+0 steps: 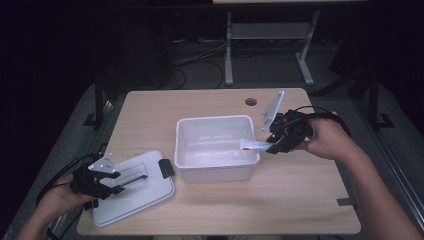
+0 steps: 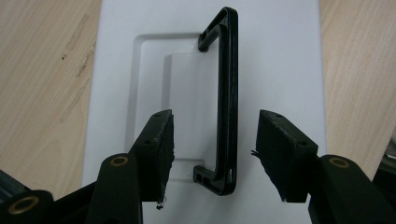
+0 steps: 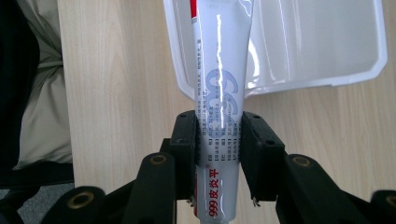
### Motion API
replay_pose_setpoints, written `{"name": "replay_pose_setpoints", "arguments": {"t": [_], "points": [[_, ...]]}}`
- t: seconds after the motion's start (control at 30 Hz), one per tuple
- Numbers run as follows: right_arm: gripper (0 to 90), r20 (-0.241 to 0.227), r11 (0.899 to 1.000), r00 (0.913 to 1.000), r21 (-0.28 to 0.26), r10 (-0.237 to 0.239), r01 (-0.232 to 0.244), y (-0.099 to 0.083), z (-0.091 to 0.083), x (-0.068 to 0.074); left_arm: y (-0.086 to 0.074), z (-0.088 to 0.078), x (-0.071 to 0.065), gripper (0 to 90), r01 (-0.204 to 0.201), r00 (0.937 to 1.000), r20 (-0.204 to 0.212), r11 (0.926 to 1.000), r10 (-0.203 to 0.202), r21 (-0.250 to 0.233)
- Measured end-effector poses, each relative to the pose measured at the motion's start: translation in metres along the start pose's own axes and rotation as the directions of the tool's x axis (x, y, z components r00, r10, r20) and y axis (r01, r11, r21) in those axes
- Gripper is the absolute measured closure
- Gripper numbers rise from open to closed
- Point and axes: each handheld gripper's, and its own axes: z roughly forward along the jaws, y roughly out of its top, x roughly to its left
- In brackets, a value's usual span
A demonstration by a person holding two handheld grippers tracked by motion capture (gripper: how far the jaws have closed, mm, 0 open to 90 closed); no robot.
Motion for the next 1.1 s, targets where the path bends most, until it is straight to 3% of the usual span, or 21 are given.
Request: {"name": "replay_pose_setpoints", "arguments": {"t": [1.1], "points": [[67.5,-0.045,0.996,0.9955,0.024,-0.084,0.085,0.057,0.029,-0.010,0.001,0.001,0.000,43.8,-0.007,1.0000,0.004,1.0000,0.007,-0.003]]}}
